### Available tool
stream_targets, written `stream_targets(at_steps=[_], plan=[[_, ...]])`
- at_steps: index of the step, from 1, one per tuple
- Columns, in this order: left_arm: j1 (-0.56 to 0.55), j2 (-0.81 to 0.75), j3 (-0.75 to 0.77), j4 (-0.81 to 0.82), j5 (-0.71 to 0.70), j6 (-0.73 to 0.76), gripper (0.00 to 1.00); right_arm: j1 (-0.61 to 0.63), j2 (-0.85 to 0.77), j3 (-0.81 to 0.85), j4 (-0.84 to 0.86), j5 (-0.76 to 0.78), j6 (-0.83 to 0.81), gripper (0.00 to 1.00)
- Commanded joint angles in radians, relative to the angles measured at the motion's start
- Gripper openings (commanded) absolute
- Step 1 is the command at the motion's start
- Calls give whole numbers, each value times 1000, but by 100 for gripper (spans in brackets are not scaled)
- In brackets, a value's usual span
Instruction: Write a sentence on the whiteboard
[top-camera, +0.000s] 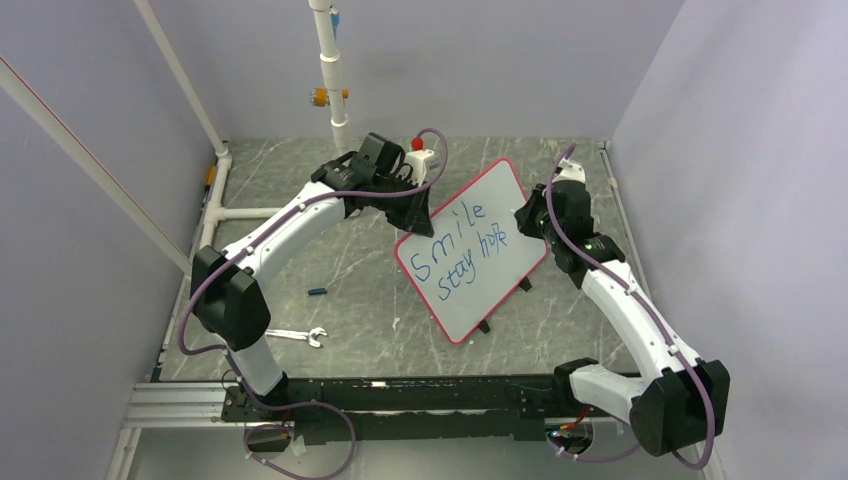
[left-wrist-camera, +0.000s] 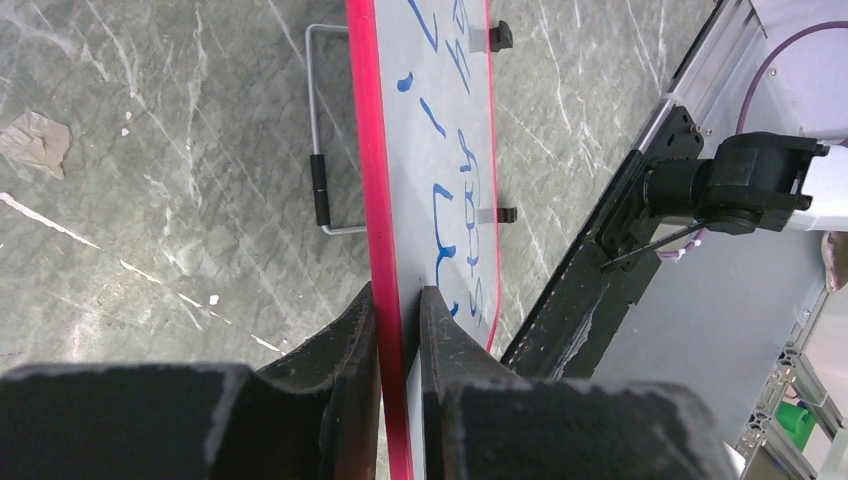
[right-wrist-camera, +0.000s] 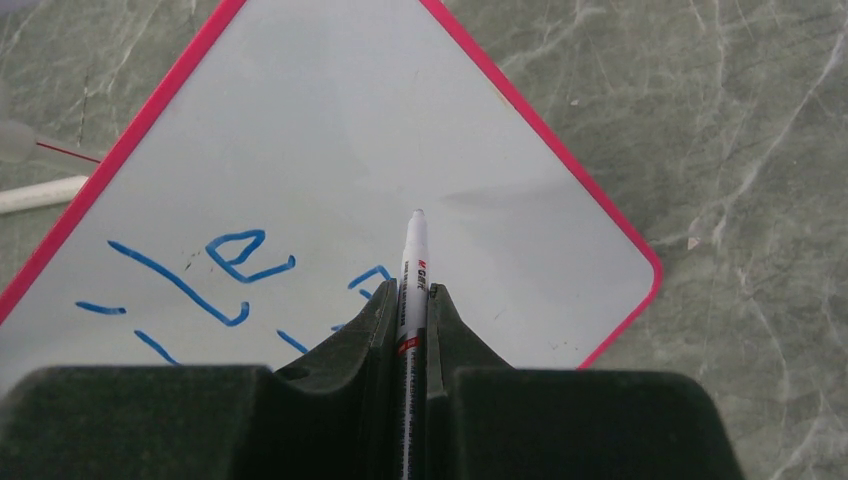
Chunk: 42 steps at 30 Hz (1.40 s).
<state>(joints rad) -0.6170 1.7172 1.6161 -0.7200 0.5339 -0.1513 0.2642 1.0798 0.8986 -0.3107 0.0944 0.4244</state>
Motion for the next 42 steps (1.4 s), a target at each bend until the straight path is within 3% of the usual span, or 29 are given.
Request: stream_targets(at_steps=[1, 23, 42], plan=[[-22, -25, -5, -4, -7, 67, 0, -6, 36, 69, 50, -12, -21, 0], [-22, -27, -5, -4, -6, 67, 0, -14, 82, 17, 50, -160, -60, 0], [-21, -30, -5, -6, -9, 66, 0, -14, 59, -63, 7, -125, -60, 0]])
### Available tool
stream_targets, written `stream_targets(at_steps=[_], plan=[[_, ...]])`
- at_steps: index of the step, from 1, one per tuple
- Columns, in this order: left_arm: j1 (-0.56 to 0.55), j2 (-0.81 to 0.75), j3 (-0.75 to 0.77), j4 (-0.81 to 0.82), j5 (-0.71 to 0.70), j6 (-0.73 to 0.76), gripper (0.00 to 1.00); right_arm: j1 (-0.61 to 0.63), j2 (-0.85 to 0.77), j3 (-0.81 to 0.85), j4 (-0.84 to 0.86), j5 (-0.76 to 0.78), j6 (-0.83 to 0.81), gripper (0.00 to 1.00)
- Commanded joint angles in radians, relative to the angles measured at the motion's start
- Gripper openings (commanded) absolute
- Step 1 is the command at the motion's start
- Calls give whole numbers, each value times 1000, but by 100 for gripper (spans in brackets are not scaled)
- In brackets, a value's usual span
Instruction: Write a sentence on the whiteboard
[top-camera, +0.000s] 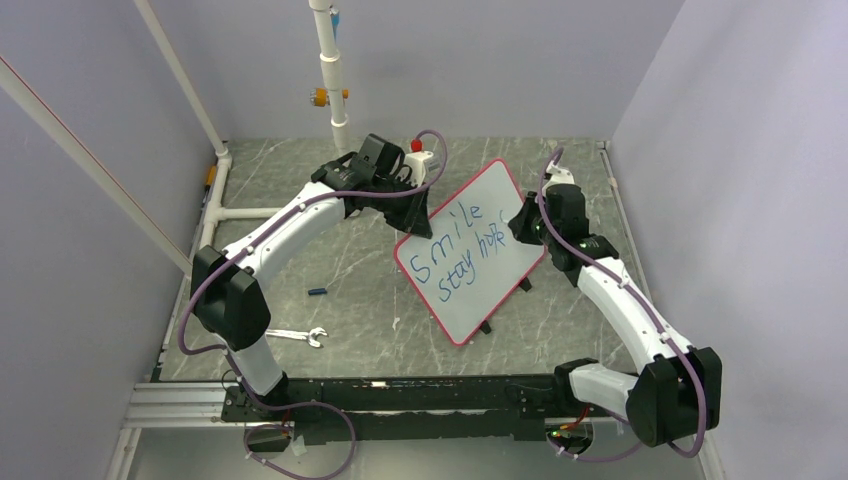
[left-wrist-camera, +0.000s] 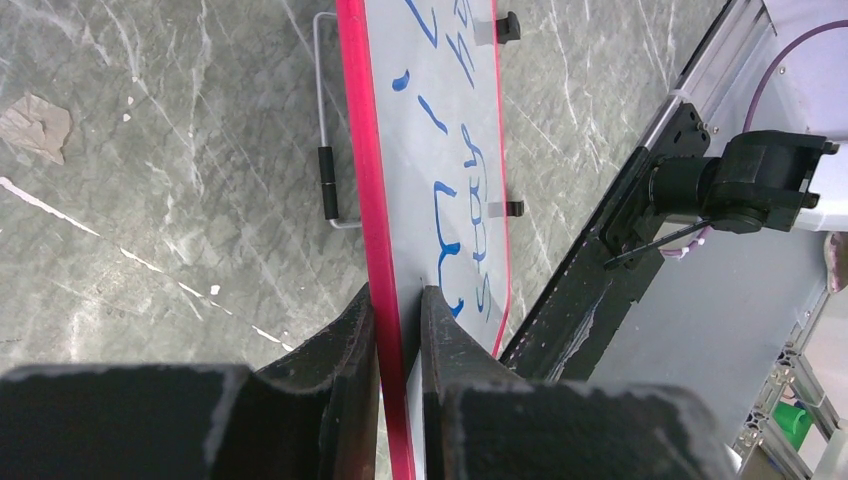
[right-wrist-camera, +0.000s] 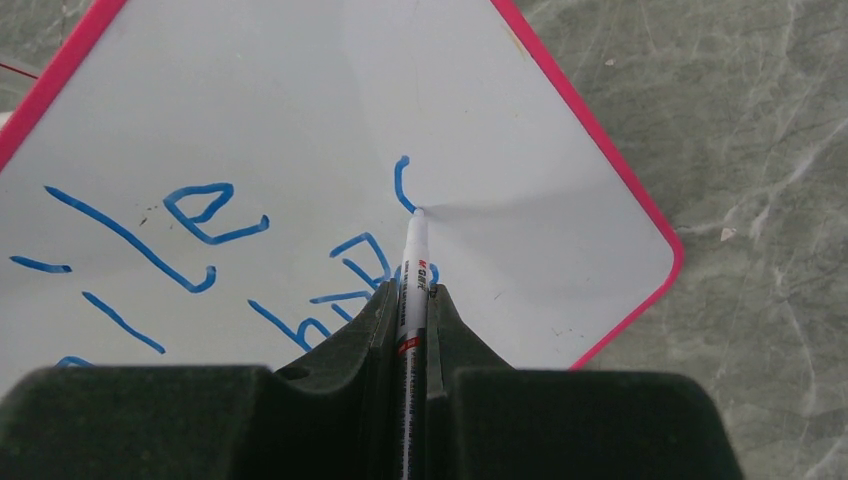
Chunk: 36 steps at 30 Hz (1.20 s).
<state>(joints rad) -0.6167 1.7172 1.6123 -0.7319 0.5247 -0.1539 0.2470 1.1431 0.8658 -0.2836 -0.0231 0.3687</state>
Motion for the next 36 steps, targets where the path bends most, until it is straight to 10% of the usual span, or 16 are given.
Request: stream_targets(at_steps=[1, 36], plan=[[-22, -30, -2, 7, 0, 69, 0, 3, -6, -36, -23, -4, -5, 0], [-22, -28, -1, 6, 0, 68, 0, 3, -140, -119, -85, -64, 29, 0]])
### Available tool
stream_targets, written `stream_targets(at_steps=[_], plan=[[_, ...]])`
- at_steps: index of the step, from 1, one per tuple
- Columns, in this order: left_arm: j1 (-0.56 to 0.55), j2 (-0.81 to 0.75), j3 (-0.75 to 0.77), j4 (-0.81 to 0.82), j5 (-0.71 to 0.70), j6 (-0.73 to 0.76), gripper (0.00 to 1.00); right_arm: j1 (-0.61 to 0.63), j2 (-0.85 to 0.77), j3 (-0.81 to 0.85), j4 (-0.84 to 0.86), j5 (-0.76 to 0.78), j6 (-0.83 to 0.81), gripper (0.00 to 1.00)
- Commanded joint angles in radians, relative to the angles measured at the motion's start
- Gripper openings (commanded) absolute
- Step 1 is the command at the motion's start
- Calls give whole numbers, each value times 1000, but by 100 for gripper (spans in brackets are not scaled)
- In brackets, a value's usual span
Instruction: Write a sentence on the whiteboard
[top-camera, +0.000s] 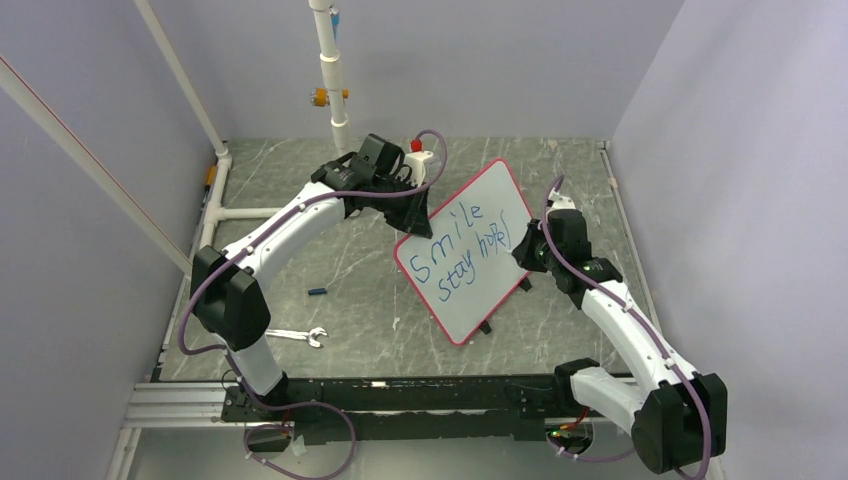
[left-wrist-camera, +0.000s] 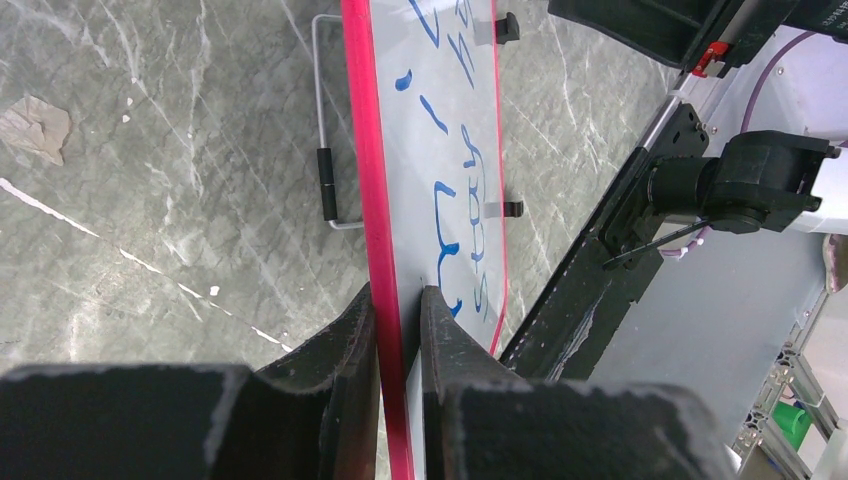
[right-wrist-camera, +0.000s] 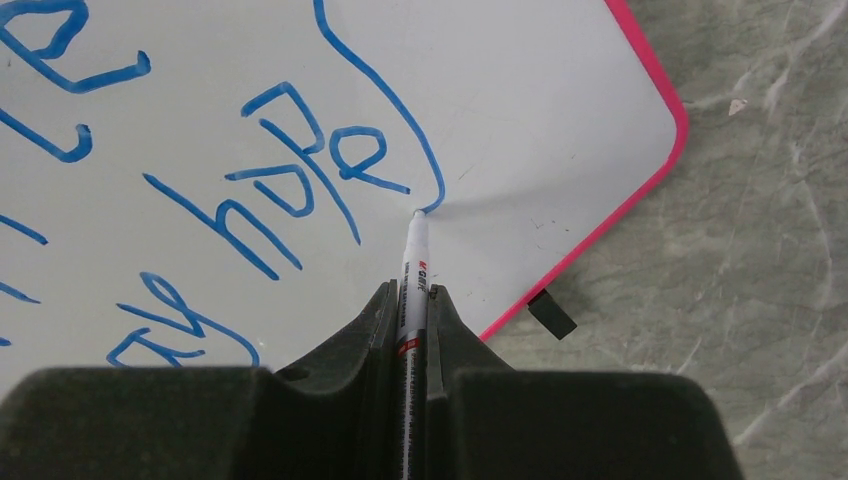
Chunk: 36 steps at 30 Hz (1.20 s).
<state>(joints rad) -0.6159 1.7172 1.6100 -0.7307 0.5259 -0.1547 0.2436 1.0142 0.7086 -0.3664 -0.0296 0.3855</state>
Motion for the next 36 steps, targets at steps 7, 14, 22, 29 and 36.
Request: stream_targets(at_steps=[7, 14, 22, 29, 36], plan=[[-23, -36, 0, 6, -6, 69, 0, 6, -58, 107, -39, -25, 11, 0], [-23, -37, -1, 6, -5, 70, 0, 6, -53, 167, -38, 5, 4, 0], [-23, -42, -4, 6, -4, 70, 0, 7, 23, 182, 11, 13, 5, 0], [-23, -40, -2, 4, -3, 70, 0, 5, 64, 186, 37, 17, -1, 0], [-22, -41, -2, 7, -4, 70, 0, -1, 95, 180, 54, 28, -14, 0]])
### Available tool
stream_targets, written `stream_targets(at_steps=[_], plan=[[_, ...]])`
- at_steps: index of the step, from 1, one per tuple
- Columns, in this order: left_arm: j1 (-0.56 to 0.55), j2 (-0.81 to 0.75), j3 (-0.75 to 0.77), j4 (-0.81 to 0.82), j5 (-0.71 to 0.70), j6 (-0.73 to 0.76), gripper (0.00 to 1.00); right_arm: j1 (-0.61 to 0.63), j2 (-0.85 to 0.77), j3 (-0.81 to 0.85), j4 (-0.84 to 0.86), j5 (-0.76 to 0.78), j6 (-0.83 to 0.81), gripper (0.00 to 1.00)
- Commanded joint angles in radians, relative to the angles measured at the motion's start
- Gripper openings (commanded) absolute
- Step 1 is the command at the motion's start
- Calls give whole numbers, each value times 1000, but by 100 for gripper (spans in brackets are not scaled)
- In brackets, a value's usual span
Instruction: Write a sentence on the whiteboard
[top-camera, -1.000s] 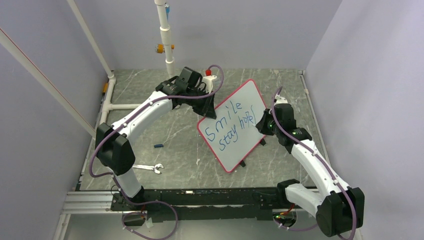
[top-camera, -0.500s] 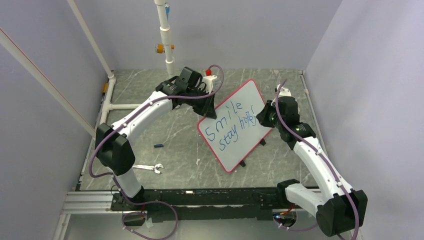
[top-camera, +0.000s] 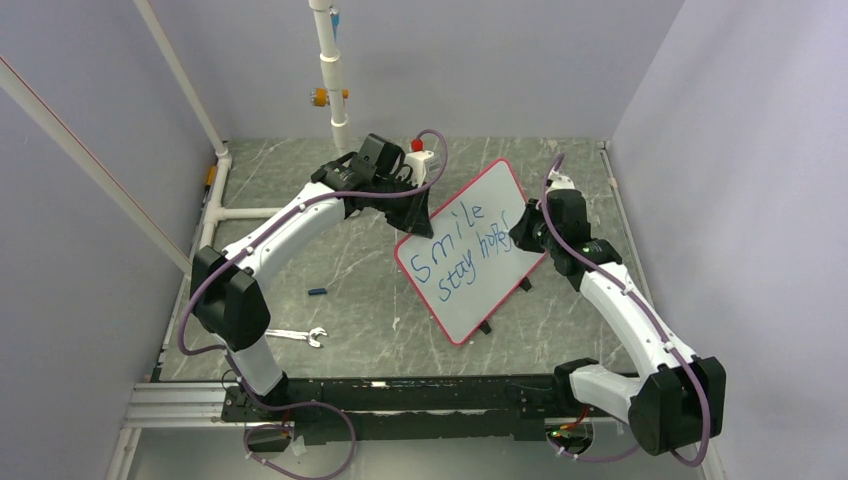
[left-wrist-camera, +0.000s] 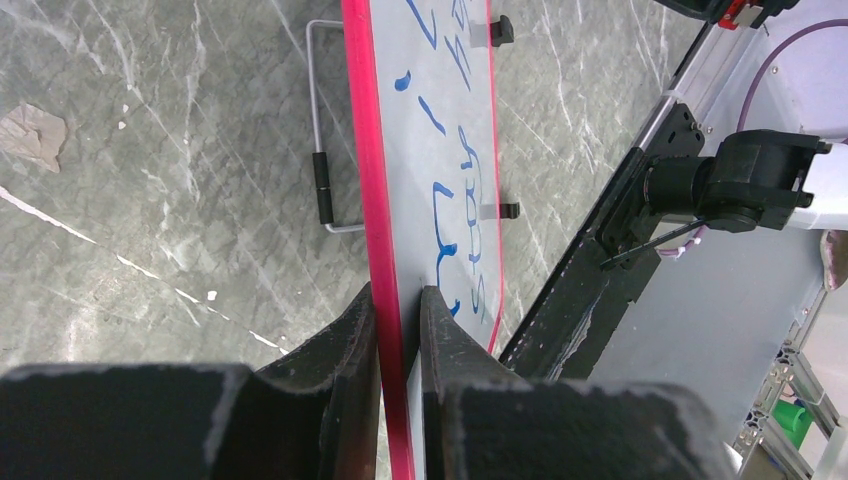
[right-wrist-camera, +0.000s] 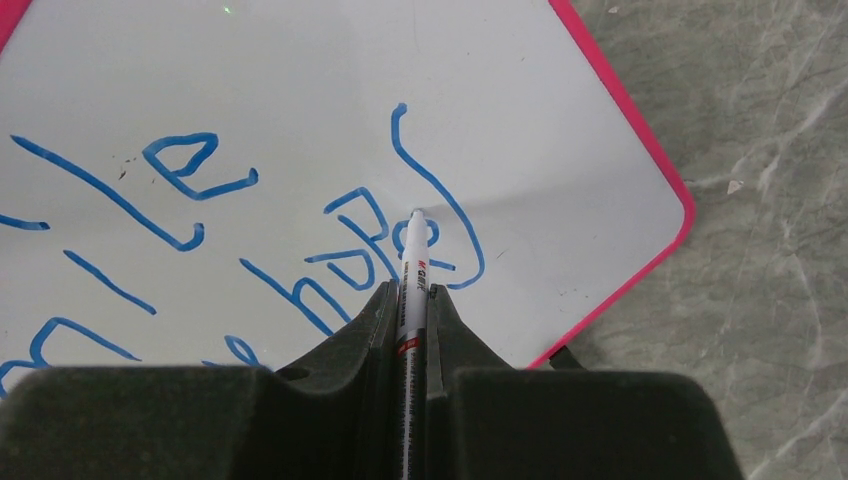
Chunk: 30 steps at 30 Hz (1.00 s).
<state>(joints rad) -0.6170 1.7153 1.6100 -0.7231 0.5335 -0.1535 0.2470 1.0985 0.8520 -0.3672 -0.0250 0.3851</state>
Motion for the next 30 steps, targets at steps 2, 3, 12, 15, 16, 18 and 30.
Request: stream_targets(at_steps=[2, 3, 12, 15, 16, 18, 30], plan=[[-21, -36, -2, -1, -10, 69, 0, -10, 17, 37, 58, 51, -18, 0], [-21, -36, -2, -1, -9, 69, 0, -13, 20, 39, 59, 54, -20, 0], [-22, -33, -1, -4, -12, 70, 0, -37, 47, 61, 66, 48, -23, 0], [-21, -31, -1, -2, -12, 71, 0, -38, 35, 61, 59, 57, -25, 0], [-22, -31, -1, -1, -12, 71, 0, -38, 29, 61, 56, 60, -26, 0], [-21, -31, -1, -1, -12, 69, 0, -38, 13, 59, 50, 65, -25, 0], [-22, -32, -2, -1, -9, 69, 0, -44, 18, 79, 61, 74, -20, 0]])
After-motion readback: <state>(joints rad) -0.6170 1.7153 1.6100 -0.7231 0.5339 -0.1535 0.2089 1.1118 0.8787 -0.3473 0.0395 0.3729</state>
